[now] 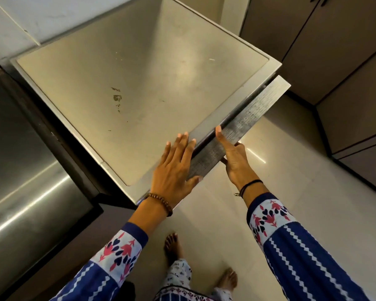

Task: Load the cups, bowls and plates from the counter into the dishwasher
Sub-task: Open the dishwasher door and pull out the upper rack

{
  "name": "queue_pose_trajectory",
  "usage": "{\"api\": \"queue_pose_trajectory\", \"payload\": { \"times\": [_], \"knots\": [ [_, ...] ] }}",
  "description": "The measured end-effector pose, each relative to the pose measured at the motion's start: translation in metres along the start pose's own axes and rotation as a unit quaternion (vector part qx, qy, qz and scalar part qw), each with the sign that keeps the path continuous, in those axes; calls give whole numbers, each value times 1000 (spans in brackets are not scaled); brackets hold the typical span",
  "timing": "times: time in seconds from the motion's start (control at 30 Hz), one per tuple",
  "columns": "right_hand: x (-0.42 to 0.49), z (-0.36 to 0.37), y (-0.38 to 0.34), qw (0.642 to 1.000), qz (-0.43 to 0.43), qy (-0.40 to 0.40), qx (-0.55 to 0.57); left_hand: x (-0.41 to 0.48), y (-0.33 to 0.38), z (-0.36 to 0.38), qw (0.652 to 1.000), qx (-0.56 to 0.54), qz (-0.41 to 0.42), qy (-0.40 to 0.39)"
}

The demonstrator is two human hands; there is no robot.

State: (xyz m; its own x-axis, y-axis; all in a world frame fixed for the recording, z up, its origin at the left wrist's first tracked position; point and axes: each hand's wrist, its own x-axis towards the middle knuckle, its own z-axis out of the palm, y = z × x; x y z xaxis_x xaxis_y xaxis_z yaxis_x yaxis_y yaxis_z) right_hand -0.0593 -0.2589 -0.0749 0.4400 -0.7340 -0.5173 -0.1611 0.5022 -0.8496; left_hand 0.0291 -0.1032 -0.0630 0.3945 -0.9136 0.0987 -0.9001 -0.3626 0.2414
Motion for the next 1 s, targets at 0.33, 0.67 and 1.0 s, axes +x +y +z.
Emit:
{"api": "queue_pose_trajectory", "payload": {
  "times": [0.33,0.67,1.0],
  "knots": [
    [-27,-91,47,994,-2,69,-85,-41,93,47,993,-76,-5,-91],
    [-64,-201,112,958,-81,144,-234,-106,198,135,978,-112,36,-170],
    [-66,-284,194,913,-168,113,-355,-129,249,192,948,-72,133,-282]
  ]
}}
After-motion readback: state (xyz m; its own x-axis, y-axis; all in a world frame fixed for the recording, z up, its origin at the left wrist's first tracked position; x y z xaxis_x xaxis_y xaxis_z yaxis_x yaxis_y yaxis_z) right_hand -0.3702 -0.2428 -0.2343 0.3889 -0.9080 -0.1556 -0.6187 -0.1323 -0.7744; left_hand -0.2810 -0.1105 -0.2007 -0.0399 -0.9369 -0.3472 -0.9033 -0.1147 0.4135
